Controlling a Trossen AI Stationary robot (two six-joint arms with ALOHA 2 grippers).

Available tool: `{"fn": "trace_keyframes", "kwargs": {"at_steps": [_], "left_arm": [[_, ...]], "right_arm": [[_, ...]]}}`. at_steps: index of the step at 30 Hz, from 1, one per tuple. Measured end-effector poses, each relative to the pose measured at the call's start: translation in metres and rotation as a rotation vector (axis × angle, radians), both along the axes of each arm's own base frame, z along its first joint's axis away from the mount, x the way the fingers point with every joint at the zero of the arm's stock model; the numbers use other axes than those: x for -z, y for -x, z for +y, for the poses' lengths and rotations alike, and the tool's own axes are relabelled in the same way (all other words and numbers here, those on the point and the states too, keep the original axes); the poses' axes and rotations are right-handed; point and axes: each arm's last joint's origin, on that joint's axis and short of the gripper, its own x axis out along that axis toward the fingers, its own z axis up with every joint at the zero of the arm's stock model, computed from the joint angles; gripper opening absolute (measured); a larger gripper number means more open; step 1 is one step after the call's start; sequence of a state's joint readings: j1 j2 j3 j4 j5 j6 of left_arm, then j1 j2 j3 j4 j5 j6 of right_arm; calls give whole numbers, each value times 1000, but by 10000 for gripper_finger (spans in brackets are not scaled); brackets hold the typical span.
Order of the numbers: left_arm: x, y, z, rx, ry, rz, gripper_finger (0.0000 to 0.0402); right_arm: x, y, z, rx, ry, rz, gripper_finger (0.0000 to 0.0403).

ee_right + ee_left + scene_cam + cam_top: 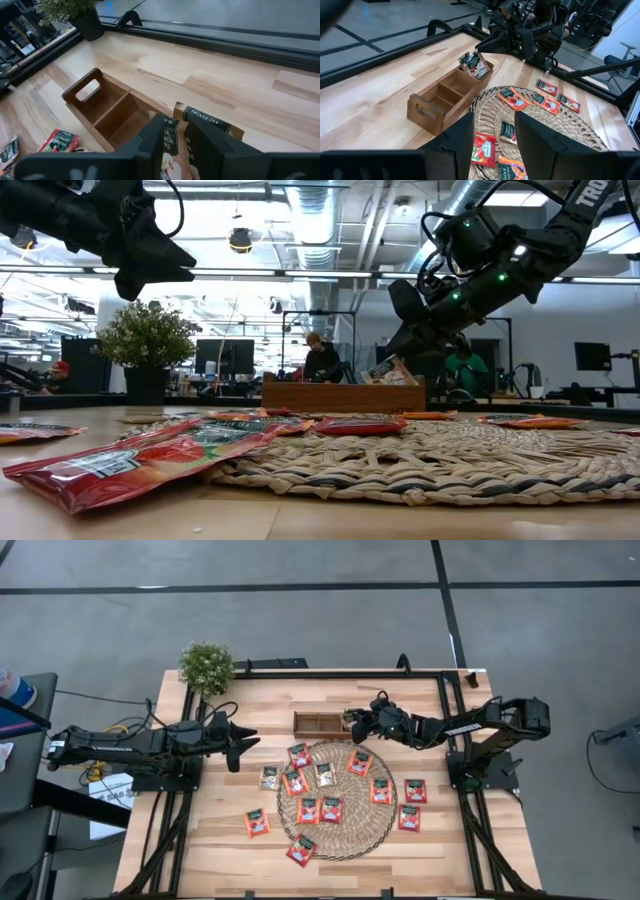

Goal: Pick & Place Tea
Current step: Put the brown tea bag into the right section of the wooden organizer

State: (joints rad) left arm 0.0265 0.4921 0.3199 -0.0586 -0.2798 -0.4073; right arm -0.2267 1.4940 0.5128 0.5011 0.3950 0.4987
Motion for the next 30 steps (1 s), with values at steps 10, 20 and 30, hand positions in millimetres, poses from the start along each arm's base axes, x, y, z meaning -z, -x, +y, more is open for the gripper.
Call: {"fn": "trace_keyframes", "kwargs": {"at_steps": [10,20,30], "left_arm": [[0,0,0,3,-13,4,133],[2,0,0,3,-12,25,133],[2,0,0,3,-13,26,133]], "right_arm": [[0,2,-7,5,14,15,74],[0,1,-7,-46,19,28,34],[2,2,-6,-70,3,48,3]]}}
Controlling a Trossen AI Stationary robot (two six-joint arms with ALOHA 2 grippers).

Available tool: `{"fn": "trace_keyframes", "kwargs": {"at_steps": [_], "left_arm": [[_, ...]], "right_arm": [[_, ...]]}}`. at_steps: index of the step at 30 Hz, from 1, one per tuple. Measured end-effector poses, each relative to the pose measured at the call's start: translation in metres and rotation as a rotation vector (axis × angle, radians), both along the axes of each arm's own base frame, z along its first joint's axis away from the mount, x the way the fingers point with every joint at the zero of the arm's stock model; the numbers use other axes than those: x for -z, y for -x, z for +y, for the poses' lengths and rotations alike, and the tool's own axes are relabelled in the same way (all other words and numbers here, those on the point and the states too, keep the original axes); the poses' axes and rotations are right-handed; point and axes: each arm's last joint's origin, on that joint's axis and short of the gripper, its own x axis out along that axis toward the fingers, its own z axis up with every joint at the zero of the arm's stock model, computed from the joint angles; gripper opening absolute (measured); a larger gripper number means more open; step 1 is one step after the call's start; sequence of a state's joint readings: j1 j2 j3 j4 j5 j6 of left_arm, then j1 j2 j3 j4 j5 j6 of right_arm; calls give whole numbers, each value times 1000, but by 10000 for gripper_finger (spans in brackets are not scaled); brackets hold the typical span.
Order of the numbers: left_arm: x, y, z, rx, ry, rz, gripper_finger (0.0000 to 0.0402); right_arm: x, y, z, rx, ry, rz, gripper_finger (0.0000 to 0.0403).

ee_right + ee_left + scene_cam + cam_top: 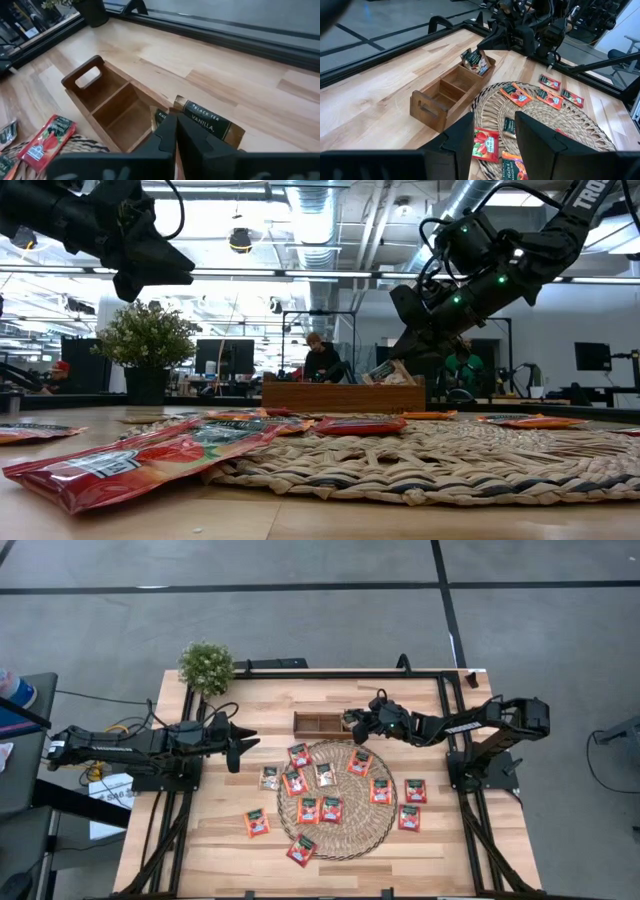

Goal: Pick & Place Tea
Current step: Put the brown tea bag into the right section of the wooden organizer

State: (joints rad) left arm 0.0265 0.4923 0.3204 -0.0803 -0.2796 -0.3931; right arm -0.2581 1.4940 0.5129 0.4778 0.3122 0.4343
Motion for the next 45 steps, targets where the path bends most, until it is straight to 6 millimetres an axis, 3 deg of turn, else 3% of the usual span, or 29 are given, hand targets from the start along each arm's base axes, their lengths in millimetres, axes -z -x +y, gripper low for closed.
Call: {"fn": "trace_keyframes", "kwargs": {"at_steps": [19,45], "left_arm": [[0,0,0,0,0,0,133],[0,0,0,-1,1,0,133]], "right_arm": [[-4,0,-5,120,25,-55,0],[-3,1,-3,97,98,8,3]]}}
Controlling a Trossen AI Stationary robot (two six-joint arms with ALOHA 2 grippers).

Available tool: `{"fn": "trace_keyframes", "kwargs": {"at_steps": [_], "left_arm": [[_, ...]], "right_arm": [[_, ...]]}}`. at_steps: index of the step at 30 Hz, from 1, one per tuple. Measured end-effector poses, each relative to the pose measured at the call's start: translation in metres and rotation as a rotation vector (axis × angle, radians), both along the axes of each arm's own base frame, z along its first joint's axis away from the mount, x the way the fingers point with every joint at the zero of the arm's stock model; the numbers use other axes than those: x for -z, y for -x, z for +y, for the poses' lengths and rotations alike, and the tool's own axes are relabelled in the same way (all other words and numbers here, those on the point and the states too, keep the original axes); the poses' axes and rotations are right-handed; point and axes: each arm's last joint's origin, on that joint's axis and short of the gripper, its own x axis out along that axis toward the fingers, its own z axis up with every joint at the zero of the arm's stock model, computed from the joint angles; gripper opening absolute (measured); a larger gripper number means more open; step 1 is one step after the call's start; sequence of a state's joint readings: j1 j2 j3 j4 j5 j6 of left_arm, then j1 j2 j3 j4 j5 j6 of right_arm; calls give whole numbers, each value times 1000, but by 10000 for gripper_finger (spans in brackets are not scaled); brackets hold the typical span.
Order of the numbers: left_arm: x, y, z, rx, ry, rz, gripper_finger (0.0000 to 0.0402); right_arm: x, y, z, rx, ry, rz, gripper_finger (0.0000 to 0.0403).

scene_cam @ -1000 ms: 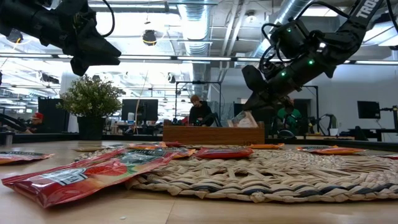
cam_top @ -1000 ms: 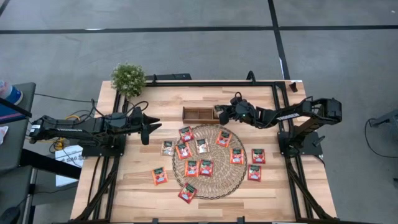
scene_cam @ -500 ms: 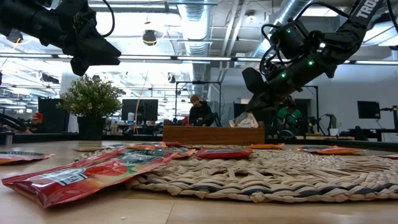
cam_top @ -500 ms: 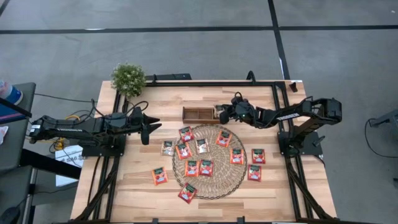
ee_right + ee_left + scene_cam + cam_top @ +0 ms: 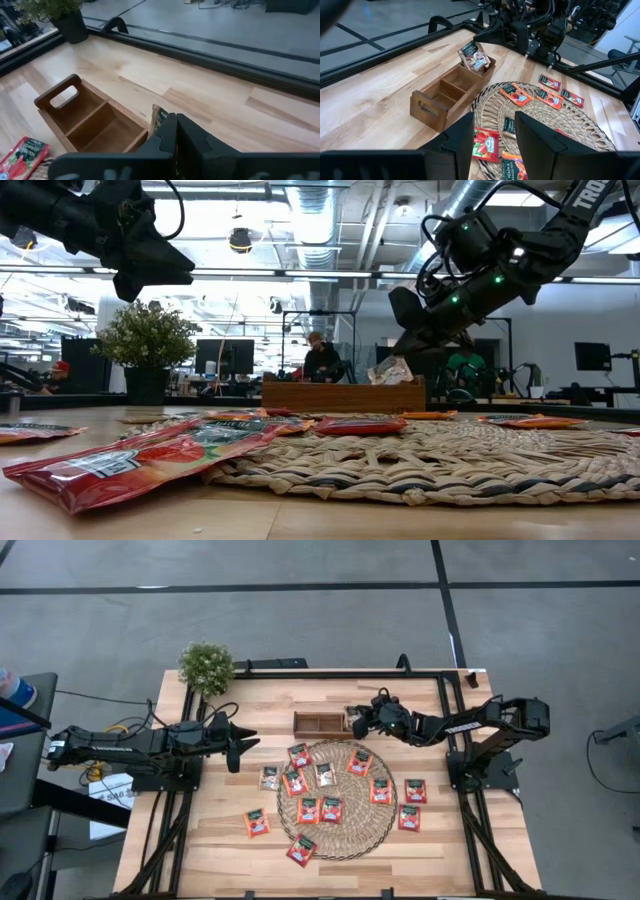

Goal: Pick & Place Tea
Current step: Put the brown tea bag into the right section of the wooden organizer

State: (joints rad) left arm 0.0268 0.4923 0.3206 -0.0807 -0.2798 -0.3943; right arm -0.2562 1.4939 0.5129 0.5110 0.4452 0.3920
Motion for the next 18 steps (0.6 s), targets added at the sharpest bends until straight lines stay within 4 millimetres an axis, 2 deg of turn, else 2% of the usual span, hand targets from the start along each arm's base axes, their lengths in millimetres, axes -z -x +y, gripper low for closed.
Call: {"fn": "trace_keyframes", "kwargs": {"at_steps": [11,18], "left_arm": [[0,0,0,-1,4,-1,133],[0,0,0,-1,6,-2,133]], "right_arm": [[0,0,0,-2,-1,2,86],[-4,0,0,-7,10,-18,102]]}}
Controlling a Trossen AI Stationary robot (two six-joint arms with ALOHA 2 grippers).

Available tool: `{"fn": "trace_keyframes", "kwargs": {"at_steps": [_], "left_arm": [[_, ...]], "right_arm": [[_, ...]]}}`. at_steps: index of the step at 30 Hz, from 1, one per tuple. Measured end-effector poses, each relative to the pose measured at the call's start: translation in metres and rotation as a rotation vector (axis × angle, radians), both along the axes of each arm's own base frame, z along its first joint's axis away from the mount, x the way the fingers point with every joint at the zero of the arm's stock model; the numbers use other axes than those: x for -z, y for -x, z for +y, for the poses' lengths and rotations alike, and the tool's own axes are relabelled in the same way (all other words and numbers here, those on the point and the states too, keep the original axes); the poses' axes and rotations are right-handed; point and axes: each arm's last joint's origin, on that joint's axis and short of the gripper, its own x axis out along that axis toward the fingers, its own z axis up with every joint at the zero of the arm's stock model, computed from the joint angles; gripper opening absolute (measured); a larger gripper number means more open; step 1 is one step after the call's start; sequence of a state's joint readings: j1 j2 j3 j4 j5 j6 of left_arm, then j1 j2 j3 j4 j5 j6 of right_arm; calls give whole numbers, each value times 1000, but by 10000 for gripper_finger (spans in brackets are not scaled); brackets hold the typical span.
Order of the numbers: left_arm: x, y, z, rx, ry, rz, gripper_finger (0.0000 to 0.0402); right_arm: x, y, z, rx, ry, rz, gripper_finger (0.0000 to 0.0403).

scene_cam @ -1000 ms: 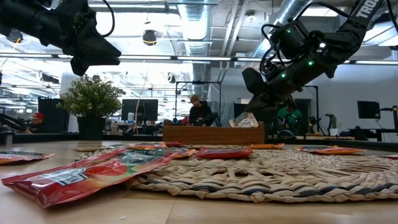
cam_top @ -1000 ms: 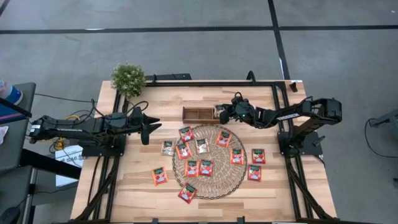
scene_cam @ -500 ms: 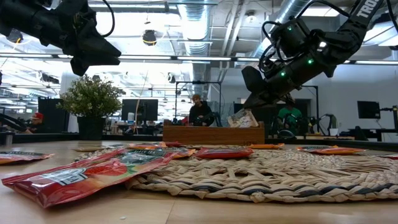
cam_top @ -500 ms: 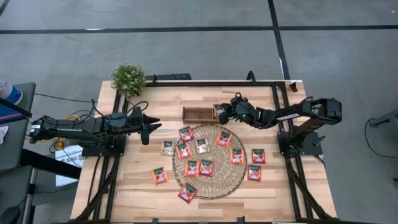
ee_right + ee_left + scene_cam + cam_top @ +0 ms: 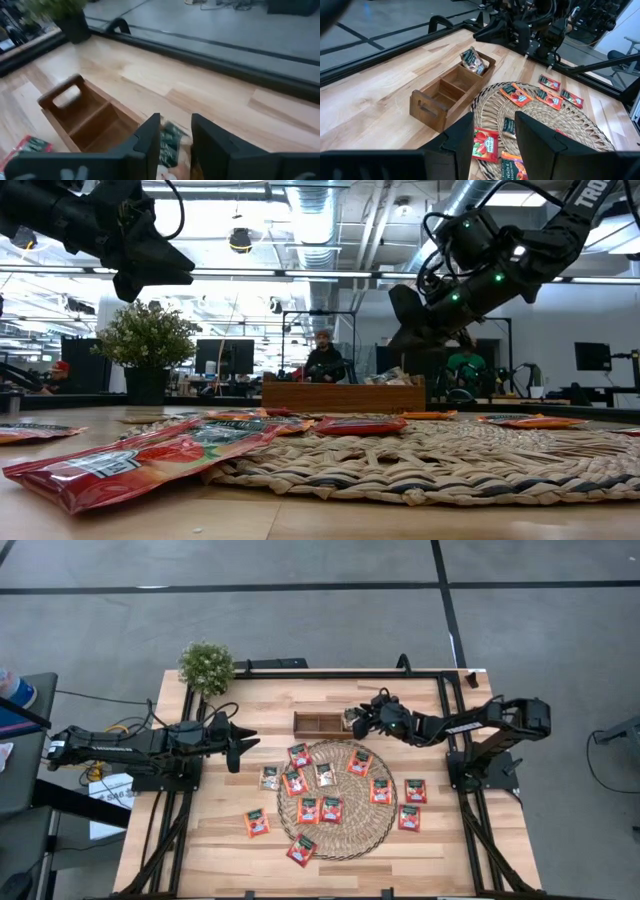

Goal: Pick & Place Tea
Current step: Put the brown tea bag into the right section of the wooden organizer

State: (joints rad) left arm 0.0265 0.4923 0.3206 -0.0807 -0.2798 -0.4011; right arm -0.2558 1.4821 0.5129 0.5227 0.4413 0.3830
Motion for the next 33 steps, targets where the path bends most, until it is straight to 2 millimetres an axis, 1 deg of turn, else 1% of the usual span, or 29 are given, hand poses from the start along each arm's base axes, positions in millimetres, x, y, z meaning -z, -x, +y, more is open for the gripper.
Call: {"fn": "trace_keyframes", "kwargs": {"at_steps": [3,6,8,12,15,18,25,29,33], "left_arm": [[0,0,0,0,0,0,133],[0,0,0,0,0,0,133],[0,0,0,0,0,0,133],[0,0,0,0,0,-1,133],[0,0,0,0,0,-1,133],[0,0,0,9,4,-1,133],[0,0,0,18,5,-1,133],[0,0,-1,18,6,-1,133],[0,0,-1,23,13,-3,133]], "right_arm": [[-3,-2,0,-49,28,-9,98],[-5,-5,-6,-73,3,13,91],[-7,-7,-13,-81,-27,56,87],[-22,-14,-29,-113,-24,110,79],[-31,-15,-41,-123,-35,180,74],[-37,-15,-49,-153,-64,212,71],[-33,-9,-56,-213,-155,246,70],[-22,-12,-57,-237,-199,267,70],[-9,-22,-58,-262,-240,310,70]]}}
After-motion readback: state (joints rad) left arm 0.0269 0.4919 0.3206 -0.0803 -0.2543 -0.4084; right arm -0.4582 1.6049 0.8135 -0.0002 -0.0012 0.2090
